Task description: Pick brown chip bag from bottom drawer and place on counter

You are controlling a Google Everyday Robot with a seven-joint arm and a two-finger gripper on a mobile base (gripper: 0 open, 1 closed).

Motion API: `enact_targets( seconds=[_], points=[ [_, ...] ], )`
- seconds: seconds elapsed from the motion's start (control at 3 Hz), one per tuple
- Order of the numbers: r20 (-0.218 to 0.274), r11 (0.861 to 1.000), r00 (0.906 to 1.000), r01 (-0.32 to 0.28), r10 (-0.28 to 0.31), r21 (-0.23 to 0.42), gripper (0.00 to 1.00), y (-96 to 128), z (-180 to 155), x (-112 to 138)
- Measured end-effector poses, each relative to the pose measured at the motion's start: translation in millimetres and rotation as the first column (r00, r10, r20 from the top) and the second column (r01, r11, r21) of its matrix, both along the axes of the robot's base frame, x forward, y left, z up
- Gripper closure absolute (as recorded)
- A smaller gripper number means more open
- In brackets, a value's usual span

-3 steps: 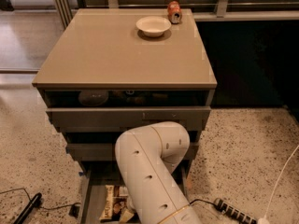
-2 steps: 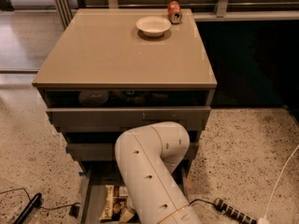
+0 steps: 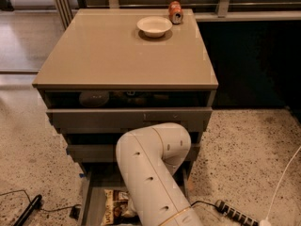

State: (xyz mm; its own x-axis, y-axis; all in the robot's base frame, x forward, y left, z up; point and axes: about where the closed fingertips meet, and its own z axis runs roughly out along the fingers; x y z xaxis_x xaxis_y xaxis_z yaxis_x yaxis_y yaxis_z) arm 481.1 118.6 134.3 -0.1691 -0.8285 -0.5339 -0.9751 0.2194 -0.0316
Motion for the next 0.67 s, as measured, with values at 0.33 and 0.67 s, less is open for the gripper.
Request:
enact_targets(
  seconds=[0.33, 0.67],
  points=[
    [0.0, 1.0, 1.0, 0.0, 0.0, 0.0, 0.81, 0.0, 0.0, 0.0],
    [0.0, 1.0, 1.0, 0.0, 0.0, 0.0, 1.0, 0.1, -0.1, -0.1]
  ],
)
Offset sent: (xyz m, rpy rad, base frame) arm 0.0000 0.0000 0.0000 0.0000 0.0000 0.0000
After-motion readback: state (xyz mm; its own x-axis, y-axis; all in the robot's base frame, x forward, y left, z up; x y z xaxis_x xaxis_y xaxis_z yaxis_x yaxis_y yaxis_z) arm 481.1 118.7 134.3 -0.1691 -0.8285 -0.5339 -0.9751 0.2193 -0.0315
